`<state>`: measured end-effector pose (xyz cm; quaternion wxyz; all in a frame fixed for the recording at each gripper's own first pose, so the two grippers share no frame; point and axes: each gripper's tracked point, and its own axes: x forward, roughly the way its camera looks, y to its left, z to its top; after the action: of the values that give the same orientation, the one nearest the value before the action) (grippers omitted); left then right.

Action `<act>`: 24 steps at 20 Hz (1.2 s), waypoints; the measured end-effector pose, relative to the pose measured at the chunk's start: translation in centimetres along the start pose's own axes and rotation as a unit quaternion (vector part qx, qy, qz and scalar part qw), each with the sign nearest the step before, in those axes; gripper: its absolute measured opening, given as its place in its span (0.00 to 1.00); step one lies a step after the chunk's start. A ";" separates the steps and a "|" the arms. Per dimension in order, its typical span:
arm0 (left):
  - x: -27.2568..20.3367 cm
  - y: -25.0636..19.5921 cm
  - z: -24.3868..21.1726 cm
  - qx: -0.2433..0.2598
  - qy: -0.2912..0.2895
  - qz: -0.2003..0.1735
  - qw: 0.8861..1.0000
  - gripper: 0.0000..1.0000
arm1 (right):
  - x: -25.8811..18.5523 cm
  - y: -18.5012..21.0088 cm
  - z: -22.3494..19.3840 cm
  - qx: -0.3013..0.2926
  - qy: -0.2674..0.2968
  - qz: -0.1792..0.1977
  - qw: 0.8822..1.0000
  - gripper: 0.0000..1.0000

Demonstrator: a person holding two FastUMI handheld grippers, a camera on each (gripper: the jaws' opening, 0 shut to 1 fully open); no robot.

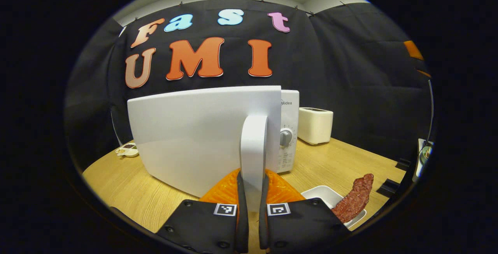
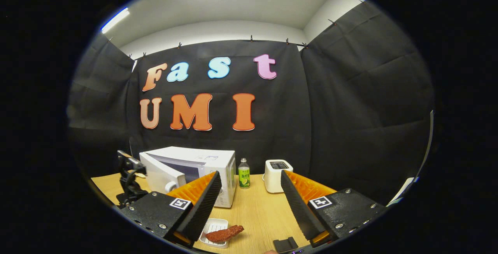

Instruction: Open the microwave oven with the left hand, put the food in, and close the microwave oven.

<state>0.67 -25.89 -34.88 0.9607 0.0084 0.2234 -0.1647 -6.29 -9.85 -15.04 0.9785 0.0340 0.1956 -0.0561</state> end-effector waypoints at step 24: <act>-19.5 23.0 -2.4 -0.007 -0.020 0.136 0.991 0.62 | 0.5 3.0 -14.1 0.051 0.173 -0.034 0.983 0.95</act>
<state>-9.53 2.15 -29.93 0.9785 0.0288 0.2020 -0.0314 -10.82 -5.63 -28.07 0.9244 0.0863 0.3598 -0.0930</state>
